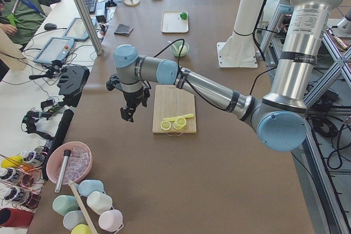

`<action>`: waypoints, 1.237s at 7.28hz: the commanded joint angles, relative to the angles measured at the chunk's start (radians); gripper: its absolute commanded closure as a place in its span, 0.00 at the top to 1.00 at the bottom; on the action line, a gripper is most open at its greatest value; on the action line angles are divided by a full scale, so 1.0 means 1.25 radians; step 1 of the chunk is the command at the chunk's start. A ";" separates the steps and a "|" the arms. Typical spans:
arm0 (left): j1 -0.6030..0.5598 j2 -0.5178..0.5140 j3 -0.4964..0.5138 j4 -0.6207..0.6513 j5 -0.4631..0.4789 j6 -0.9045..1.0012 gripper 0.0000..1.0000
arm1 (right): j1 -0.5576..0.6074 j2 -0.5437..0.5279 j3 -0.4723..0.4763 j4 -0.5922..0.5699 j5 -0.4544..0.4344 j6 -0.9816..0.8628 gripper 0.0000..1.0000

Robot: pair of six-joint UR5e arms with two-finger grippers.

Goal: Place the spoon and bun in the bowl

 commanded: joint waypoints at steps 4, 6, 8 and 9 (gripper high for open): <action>-0.048 0.054 0.004 -0.008 0.061 -0.016 0.99 | 0.000 0.000 -0.002 0.000 0.034 0.001 1.00; -0.045 0.055 0.009 -0.008 0.065 -0.016 0.99 | 0.000 0.000 -0.003 0.001 0.037 0.001 1.00; -0.045 0.067 0.007 -0.009 0.065 -0.014 0.99 | 0.000 0.000 -0.003 0.000 0.037 0.001 1.00; -0.045 0.067 0.007 -0.009 0.065 -0.014 0.99 | 0.000 0.000 -0.003 0.000 0.037 -0.001 1.00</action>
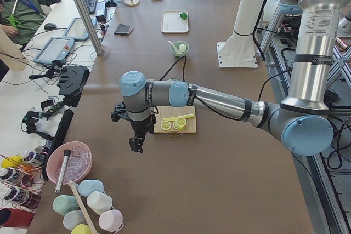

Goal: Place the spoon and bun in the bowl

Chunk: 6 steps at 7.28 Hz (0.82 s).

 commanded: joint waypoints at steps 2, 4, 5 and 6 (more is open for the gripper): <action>0.001 0.002 -0.005 -0.002 -0.001 0.003 0.99 | -0.001 0.000 -0.001 0.001 0.000 -0.002 1.00; 0.001 0.002 -0.005 -0.003 -0.001 0.003 0.99 | -0.001 0.000 -0.004 0.000 0.001 -0.001 1.00; 0.001 0.001 -0.005 -0.003 -0.001 0.003 0.99 | -0.002 0.000 -0.009 0.000 0.001 0.000 1.00; 0.001 0.001 -0.005 -0.003 -0.001 0.003 0.99 | -0.002 0.001 -0.014 0.000 0.003 0.000 1.00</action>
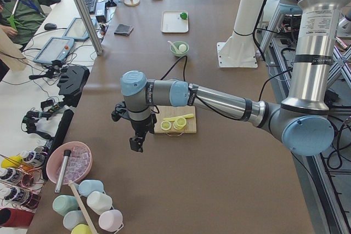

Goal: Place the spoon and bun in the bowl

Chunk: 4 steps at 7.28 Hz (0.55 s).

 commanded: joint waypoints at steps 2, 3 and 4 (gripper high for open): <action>0.000 -0.001 0.001 0.000 0.000 0.000 0.99 | -0.002 0.001 -0.007 0.000 0.001 0.000 1.00; 0.000 0.001 0.002 0.000 0.000 0.000 0.99 | -0.002 0.001 -0.007 0.000 0.001 0.000 1.00; 0.000 0.001 0.002 0.001 -0.005 0.000 0.99 | -0.002 0.001 -0.008 0.000 0.001 0.000 1.00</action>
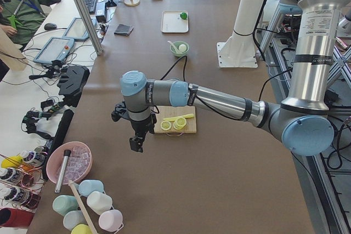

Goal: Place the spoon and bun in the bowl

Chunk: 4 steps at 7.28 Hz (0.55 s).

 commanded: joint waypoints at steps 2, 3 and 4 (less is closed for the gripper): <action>0.000 0.003 0.000 0.001 -0.005 0.000 0.99 | 0.000 0.000 -0.004 0.000 0.000 -0.001 1.00; 0.000 0.003 0.000 0.002 -0.005 0.000 0.99 | -0.001 0.000 -0.004 0.000 0.000 -0.001 1.00; 0.001 0.004 0.000 0.002 -0.007 0.000 0.99 | -0.003 0.000 -0.005 0.000 0.000 -0.001 1.00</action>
